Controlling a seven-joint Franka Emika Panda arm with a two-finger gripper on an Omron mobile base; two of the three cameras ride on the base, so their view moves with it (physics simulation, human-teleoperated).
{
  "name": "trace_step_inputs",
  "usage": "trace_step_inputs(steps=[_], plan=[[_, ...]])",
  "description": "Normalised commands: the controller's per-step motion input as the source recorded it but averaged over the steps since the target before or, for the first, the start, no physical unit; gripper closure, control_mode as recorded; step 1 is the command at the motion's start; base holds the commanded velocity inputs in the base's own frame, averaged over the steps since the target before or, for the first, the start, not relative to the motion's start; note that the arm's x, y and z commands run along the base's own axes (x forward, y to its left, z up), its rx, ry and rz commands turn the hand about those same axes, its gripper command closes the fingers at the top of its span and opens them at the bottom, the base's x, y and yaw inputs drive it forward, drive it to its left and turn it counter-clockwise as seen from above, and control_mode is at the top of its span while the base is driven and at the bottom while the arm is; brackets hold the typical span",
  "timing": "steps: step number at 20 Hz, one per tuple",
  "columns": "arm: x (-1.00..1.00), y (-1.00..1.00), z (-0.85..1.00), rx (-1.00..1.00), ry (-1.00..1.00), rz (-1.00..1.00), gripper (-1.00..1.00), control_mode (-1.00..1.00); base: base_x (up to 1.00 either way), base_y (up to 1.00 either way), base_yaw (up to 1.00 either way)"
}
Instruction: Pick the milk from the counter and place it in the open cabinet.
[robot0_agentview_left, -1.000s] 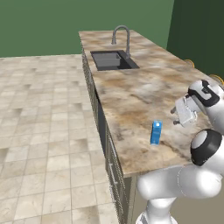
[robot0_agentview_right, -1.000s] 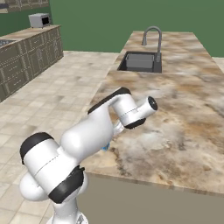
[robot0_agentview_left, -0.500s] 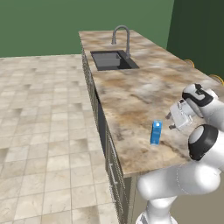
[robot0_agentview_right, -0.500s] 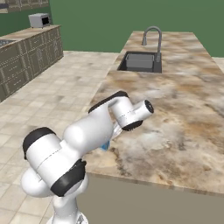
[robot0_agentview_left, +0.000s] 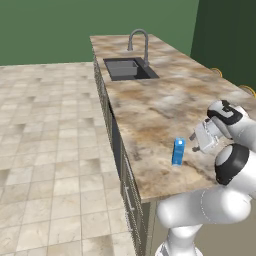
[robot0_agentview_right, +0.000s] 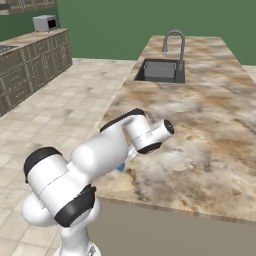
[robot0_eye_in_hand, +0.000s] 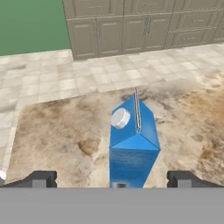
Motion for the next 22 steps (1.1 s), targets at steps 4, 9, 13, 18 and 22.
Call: trace_step_inputs(steps=[4,9,13,18,22], plan=[[-0.04,0.0,-0.13,0.0,0.0,-0.11,-1.0,-1.0,0.0,0.0,0.0],[0.04,0.0,-0.32,0.0,0.0,-0.17,-1.0,-1.0,0.0,0.0,0.0],[0.04,0.0,-0.32,0.0,0.0,-0.19,-1.0,-1.0,0.0,0.0,0.0],[0.05,0.0,-0.26,0.0,0.0,-0.13,-1.0,-1.0,0.0,0.0,0.0],[0.08,0.0,-0.08,0.0,0.0,-0.03,-1.0,-1.0,0.0,0.0,0.0]])
